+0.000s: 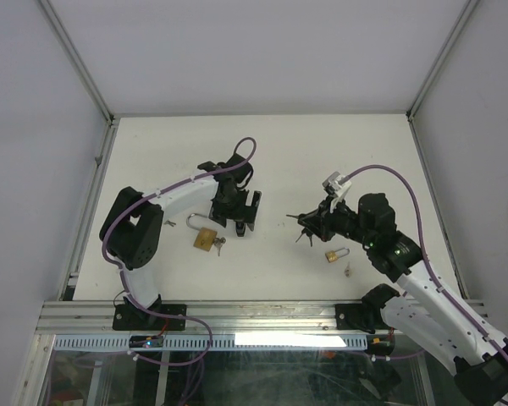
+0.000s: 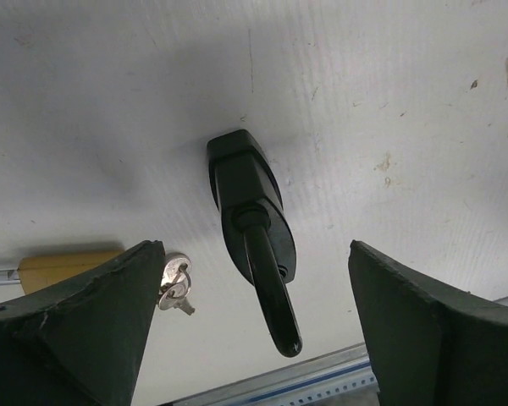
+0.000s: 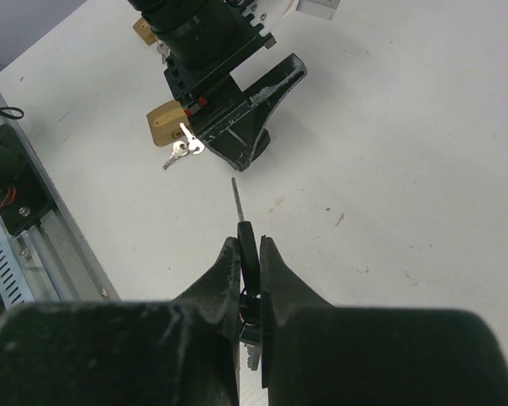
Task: Unlock with the key
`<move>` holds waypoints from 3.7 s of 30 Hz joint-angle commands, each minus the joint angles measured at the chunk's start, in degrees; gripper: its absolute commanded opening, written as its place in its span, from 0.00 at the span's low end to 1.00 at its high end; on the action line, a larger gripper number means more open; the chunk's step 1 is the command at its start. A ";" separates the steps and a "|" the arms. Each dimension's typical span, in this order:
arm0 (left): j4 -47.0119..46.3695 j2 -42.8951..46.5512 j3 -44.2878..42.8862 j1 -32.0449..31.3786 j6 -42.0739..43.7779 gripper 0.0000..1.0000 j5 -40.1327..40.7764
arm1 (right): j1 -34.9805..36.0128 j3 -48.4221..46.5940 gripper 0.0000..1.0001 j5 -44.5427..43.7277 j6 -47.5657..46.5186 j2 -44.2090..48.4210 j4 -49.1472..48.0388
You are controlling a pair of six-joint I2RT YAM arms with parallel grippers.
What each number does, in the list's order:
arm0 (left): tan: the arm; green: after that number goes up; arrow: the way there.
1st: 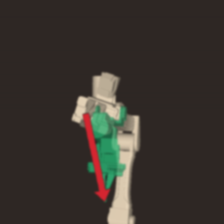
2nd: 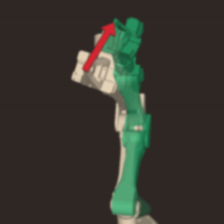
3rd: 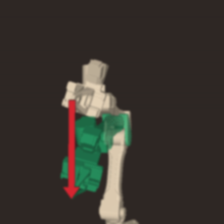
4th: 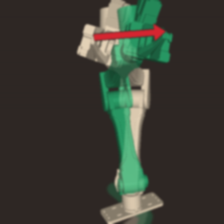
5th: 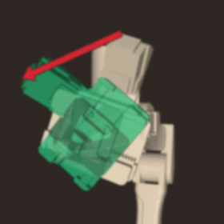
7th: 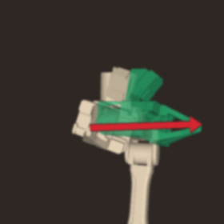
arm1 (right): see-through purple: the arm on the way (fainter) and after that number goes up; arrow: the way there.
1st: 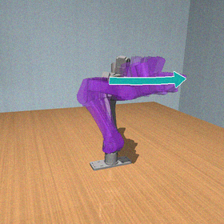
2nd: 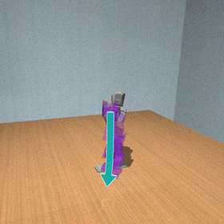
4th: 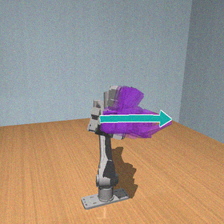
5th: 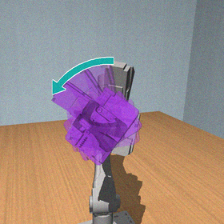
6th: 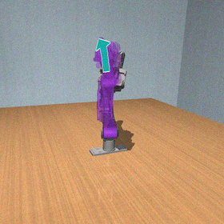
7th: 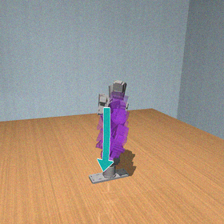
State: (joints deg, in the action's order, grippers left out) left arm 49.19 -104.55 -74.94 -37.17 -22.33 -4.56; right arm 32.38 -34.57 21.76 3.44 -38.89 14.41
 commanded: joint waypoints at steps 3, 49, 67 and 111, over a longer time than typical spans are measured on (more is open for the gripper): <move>-2.51 0.75 -1.35 -1.01 -0.90 0.79 1.35 | -0.14 -3.50 0.00 0.23 -1.24 -0.71 -2.37; -98.74 20.46 -10.60 7.64 -21.43 0.00 -77.02 | -2.85 -31.27 0.00 11.96 6.08 -0.70 -6.53; -92.07 19.02 -14.21 2.37 -18.01 0.00 -73.85 | -2.85 -28.18 0.00 14.77 9.30 -1.43 -14.71; -74.68 20.69 -12.19 1.81 -2.08 0.00 -67.92 | -2.74 -27.24 0.00 18.38 10.02 -4.38 -17.58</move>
State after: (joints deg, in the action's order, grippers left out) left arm -29.50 -86.04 -86.17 -34.48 -31.40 -78.08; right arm 28.99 -61.67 38.52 13.17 -43.75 1.96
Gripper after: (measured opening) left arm 0.292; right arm 0.056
